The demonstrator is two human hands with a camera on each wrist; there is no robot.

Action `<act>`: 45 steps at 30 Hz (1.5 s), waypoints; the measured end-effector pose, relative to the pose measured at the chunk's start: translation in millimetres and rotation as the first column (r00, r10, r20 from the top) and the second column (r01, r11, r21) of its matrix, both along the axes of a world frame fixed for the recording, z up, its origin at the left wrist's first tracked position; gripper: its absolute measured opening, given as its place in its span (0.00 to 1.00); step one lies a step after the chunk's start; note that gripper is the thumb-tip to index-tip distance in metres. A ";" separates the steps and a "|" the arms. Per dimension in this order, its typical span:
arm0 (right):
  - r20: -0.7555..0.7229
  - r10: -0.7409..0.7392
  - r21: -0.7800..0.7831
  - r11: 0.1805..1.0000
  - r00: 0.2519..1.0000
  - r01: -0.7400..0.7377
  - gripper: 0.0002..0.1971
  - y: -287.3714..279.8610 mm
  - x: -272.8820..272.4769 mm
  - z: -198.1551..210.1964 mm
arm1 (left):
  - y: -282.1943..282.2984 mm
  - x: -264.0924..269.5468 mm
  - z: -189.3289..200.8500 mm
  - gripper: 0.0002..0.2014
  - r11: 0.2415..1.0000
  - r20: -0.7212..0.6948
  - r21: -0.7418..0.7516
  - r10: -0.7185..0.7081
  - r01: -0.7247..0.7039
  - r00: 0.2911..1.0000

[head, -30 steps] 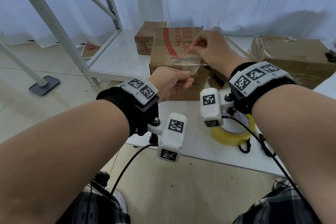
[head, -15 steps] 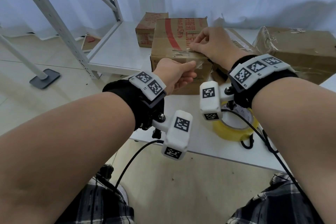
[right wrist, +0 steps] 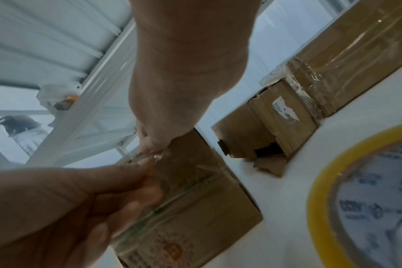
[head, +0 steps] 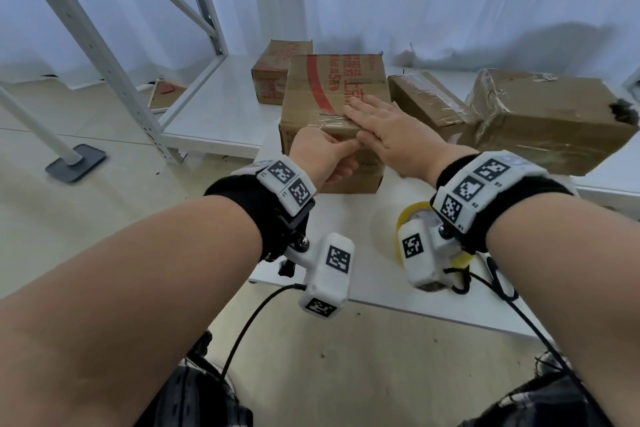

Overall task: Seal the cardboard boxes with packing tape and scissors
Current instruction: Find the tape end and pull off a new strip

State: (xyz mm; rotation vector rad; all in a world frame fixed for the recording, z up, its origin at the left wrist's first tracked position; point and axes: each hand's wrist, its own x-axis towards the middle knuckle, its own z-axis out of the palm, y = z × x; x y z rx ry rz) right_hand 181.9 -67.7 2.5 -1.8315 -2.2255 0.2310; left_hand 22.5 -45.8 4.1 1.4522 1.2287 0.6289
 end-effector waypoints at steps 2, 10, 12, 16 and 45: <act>0.027 -0.020 0.025 1.000 0.999 0.019 0.26 -0.4 -4.4 -2.0 | 1.6 -6.5 3.2 0.14 0.989 -0.192 0.055 -0.127 0.140 0.973; 0.095 -0.116 0.174 0.980 0.989 0.098 0.29 -1.3 -11.3 -12.3 | 15.0 -8.2 18.7 0.19 0.481 -0.649 0.671 0.011 0.565 0.761; 0.067 -0.134 0.166 0.979 0.989 0.122 0.29 -1.6 -9.5 -10.8 | 16.4 2.7 6.3 0.23 0.445 -0.735 0.617 0.031 0.650 0.677; 0.040 -0.141 0.091 0.986 0.989 0.137 0.30 -7.7 -2.9 -6.2 | 20.7 0.2 6.7 0.21 0.405 -0.775 0.612 0.137 0.679 0.617; -0.458 -0.124 -0.057 0.992 0.880 0.110 0.26 -34.1 -29.2 7.7 | 29.4 -50.8 23.8 0.35 0.909 -0.727 0.365 0.143 0.201 0.672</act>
